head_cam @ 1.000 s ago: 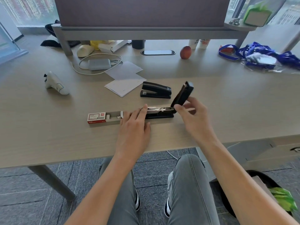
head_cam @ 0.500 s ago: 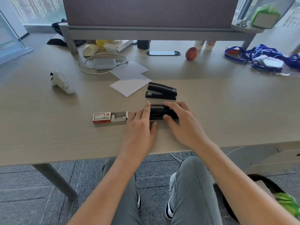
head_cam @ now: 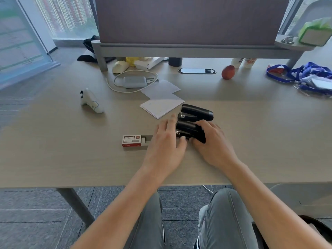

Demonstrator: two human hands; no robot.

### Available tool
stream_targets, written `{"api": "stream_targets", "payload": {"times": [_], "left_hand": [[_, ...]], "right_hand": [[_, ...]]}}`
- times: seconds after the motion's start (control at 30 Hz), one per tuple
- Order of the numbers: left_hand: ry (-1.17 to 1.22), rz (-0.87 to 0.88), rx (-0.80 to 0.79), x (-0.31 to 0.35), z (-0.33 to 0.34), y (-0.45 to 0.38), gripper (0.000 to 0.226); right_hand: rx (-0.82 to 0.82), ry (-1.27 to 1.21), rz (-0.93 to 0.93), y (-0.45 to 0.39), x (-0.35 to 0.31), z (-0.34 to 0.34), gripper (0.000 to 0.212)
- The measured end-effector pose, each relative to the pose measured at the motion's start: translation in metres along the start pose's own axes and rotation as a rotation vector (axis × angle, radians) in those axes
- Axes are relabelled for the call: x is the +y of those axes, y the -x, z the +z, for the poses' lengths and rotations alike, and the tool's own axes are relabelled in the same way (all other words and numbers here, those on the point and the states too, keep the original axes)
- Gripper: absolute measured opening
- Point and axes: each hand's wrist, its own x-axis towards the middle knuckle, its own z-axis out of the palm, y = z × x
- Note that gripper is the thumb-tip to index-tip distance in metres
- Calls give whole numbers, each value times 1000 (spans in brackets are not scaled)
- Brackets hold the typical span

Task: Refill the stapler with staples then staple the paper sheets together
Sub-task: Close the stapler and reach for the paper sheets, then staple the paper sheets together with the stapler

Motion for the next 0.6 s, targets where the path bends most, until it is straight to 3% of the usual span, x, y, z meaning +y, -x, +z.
{"api": "stream_targets", "payload": {"times": [0.1, 0.27, 0.4, 0.5, 0.6], "left_hand": [[-54, -45, -18, -11, -15, -31, 59], [-249, -148, -191, -49, -15, -94, 53], [-411, -191, -326, -80, -5, -133, 74], [-401, -203, -337, -93, 1, -149, 83], [-435, -142, -311, -101, 3, -154, 71]], "right_hand": [[16, 6, 14, -11, -1, 6, 42], [40, 0, 5, -23, -2, 17, 35], [67, -17, -12, -26, 3, 22, 28], [81, -39, -19, -28, 6, 23, 26], [92, -47, -23, -31, 7, 25, 24]]}}
